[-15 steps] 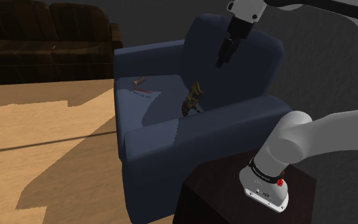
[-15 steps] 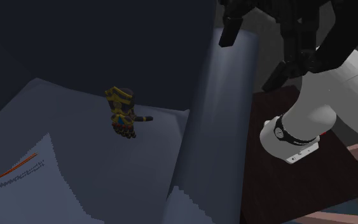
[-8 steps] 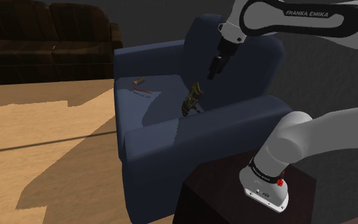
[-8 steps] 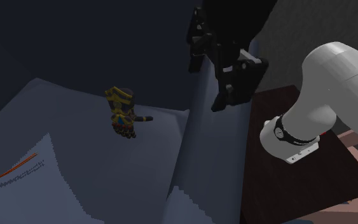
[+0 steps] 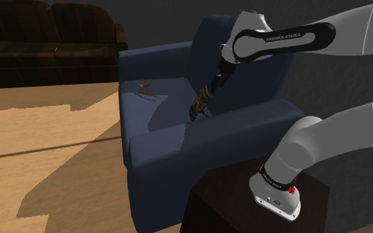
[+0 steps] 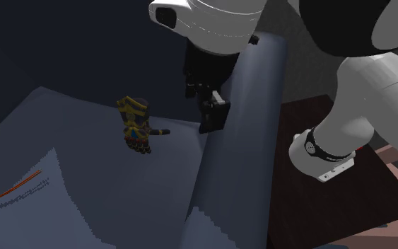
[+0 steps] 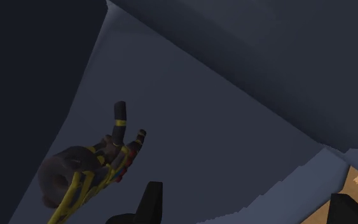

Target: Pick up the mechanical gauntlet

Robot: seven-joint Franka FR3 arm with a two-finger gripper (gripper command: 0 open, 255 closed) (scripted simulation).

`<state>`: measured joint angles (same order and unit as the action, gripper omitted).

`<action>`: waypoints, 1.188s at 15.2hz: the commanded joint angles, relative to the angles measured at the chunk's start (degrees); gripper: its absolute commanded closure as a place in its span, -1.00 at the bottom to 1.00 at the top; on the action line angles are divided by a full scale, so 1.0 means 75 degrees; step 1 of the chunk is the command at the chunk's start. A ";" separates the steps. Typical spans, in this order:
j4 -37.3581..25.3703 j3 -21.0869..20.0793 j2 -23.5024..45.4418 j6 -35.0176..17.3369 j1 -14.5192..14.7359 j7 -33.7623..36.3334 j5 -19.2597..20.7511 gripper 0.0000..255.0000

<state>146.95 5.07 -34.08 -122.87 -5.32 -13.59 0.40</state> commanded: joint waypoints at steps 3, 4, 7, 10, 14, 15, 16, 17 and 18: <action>0.0191 0.0184 0.0891 -0.1188 -0.0136 -0.0111 0.0115 -1.00; 0.0216 0.0236 0.1136 -0.1480 -0.0167 -0.0144 0.0137 -1.00; 0.0221 0.0398 0.1926 -0.2343 -0.0248 -0.0255 0.0173 -1.00; 0.0120 0.0569 0.2784 -0.3166 -0.0304 -0.0396 0.0140 -1.00; -0.0177 0.0791 0.3999 -0.4169 -0.0343 -0.0686 -0.0081 -1.00; -0.0279 0.0834 0.4311 -0.4398 -0.0355 -0.0787 -0.0182 -1.00; -0.0392 0.0868 0.4624 -0.4617 -0.0373 -0.0901 -0.0302 -1.00; -0.0516 0.0888 0.4939 -0.4825 -0.0401 -0.1028 -0.0442 -1.00; -0.0651 0.0891 0.5254 -0.5021 -0.0442 -0.1166 -0.0597 -1.00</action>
<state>143.00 11.62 3.02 -158.95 -8.39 -21.37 -3.05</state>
